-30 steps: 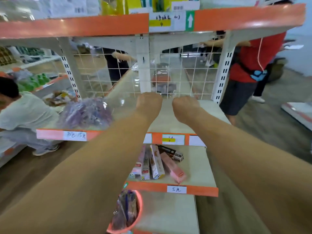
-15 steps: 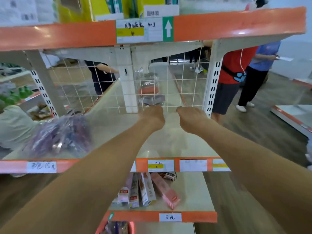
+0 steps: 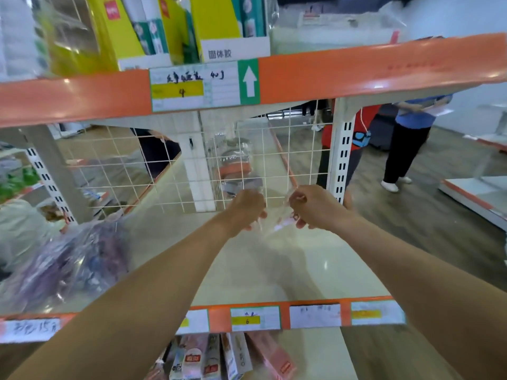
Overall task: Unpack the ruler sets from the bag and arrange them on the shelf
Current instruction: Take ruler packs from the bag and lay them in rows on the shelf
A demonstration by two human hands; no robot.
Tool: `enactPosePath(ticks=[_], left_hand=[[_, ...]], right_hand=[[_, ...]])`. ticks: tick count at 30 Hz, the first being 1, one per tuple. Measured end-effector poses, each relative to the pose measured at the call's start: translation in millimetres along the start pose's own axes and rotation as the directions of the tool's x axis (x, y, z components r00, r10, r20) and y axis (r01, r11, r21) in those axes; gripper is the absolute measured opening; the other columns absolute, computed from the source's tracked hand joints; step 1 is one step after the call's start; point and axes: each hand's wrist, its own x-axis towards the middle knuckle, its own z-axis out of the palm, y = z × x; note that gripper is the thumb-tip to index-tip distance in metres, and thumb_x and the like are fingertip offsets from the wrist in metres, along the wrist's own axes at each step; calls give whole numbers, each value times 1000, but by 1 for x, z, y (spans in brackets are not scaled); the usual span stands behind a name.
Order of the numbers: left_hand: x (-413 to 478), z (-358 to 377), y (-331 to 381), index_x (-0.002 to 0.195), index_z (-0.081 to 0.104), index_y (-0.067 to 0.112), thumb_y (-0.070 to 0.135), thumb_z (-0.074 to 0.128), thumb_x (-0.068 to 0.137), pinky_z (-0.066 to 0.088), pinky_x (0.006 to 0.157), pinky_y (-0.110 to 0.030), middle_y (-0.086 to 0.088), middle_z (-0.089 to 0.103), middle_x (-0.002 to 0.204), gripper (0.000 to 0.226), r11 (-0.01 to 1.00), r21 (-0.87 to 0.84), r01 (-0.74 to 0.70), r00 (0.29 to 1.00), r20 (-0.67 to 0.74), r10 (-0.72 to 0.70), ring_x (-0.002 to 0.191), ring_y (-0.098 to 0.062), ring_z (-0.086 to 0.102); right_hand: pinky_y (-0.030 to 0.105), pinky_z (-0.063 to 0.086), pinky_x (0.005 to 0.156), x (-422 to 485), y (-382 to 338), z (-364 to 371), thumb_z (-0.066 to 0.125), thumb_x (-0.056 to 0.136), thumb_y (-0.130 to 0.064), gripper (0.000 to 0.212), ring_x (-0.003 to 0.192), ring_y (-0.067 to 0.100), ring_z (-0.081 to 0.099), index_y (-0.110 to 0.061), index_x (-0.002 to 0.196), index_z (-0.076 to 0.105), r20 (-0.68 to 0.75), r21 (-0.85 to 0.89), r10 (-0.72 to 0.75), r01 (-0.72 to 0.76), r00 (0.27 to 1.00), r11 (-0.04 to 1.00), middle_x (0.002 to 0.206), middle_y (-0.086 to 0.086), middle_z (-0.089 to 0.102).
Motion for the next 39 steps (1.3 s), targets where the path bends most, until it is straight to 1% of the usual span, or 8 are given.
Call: enactPosePath(ticks=[4, 9, 14, 21, 25, 30, 34, 39], left_hand=[[7, -9, 0, 78, 52, 10, 7, 34, 96, 34, 35, -13, -4, 53, 65, 26, 997, -70, 14, 1000, -7, -15, 45, -11, 56], [9, -19, -10, 79, 58, 10, 17, 39, 95, 42, 59, -28, -5, 54, 65, 25, 995, -82, 61, 983, 177, -45, 59, -20, 59], [10, -26, -23, 83, 61, 7, 21, 45, 96, 50, 64, -33, -8, 59, 68, 25, 980, -171, 102, 968, 245, -58, 61, -22, 58], [11, -35, -41, 85, 64, 8, 45, 53, 92, 53, 72, -40, -10, 66, 80, 39, 911, -368, 185, 948, 310, -67, 64, -22, 58], [11, -46, -55, 89, 65, 5, 43, 60, 88, 56, 75, -43, -8, 65, 74, 38, 814, -535, 224, 945, 325, -47, 62, -20, 60], [4, -60, -72, 86, 63, -1, 3, 50, 93, 57, 56, -29, -8, 69, 67, 15, 787, -579, 214, 939, 344, -2, 54, -15, 64], [7, -78, -87, 93, 63, 3, 0, 52, 93, 55, 72, -37, -12, 70, 79, 12, 831, -524, 188, 946, 325, -9, 62, -18, 64], [9, -89, -92, 95, 65, 3, 2, 55, 91, 45, 94, -47, -10, 71, 77, 11, 859, -474, 193, 947, 319, -36, 67, -20, 64]], right_hand=[[22, 42, 44, 5, -6, -4, 39, 97, -16, 23, 56, 16, 65, -7, 101, 59, -20, 58, 11, -10, 1000, 998, 85, 8, 66], [21, 45, 46, 7, -16, 0, 41, 96, -13, 22, 58, 15, 64, -5, 101, 62, 16, 117, 22, -24, 1000, 993, 86, 8, 65], [26, 51, 52, 10, -24, 17, 46, 94, -14, 22, 58, 16, 66, -3, 96, 66, -51, 116, -4, 10, 999, 993, 81, 7, 67], [34, 49, 72, 8, -48, 47, 51, 91, -25, 27, 86, 27, 64, -22, 64, 56, -26, -223, -135, 125, 991, 967, 83, 4, 65], [33, 40, 62, 1, -56, 55, 58, 88, -34, 29, 72, 20, 53, -21, 64, 49, 90, -248, -210, 226, 973, 942, 72, -3, 54], [35, 49, 78, -1, -57, 60, 69, 83, -29, 24, 96, 22, 62, -16, 103, 67, 360, -139, -279, 347, 890, 928, 95, -2, 61], [15, 33, 87, 9, -45, 43, 54, 95, -14, 37, 119, 12, 51, -17, 131, 56, 161, -90, -199, 216, 967, 972, 134, -2, 53], [16, 34, 90, 18, -37, 49, 50, 95, -10, 34, 116, 13, 53, -17, 128, 60, 81, -45, -170, 174, 982, 984, 135, 0, 54]])
